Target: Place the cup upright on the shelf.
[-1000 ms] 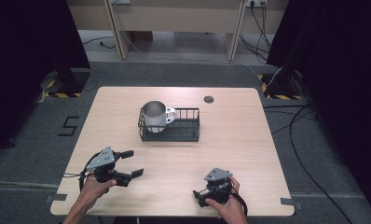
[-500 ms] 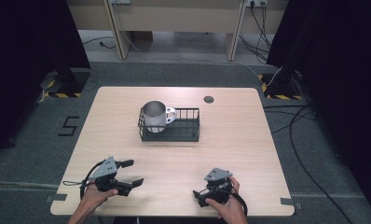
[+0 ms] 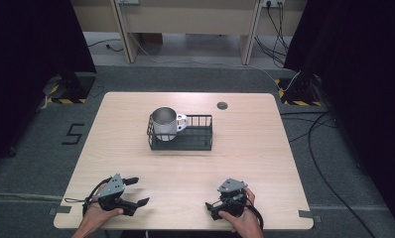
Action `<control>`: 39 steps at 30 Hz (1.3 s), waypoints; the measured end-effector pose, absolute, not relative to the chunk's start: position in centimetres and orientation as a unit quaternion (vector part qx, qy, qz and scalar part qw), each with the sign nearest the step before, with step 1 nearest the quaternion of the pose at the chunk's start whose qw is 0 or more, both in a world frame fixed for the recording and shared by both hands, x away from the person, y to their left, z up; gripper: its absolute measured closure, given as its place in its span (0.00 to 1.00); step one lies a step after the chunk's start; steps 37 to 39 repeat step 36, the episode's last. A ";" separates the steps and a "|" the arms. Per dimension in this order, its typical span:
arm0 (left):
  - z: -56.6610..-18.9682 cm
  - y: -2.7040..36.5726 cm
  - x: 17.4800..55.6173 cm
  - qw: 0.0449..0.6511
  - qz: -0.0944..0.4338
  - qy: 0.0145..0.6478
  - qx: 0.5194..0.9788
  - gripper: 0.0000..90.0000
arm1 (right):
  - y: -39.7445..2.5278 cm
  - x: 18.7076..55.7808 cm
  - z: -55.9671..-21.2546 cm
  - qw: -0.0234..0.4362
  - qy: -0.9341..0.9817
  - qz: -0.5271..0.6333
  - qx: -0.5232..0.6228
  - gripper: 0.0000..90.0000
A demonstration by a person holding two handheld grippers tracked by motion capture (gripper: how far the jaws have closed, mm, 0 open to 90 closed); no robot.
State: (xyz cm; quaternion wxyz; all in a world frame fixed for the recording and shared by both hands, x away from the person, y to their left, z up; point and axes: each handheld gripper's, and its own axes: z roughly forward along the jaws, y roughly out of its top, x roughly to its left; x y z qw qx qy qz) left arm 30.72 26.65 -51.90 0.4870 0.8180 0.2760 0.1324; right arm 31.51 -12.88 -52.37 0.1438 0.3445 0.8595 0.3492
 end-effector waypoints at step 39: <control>-52.7 26.6 29.7 0.395 0.122 0.285 0.865 0.15 | -12.8 31.4 -52.4 0.145 0.859 0.350 0.346 0.01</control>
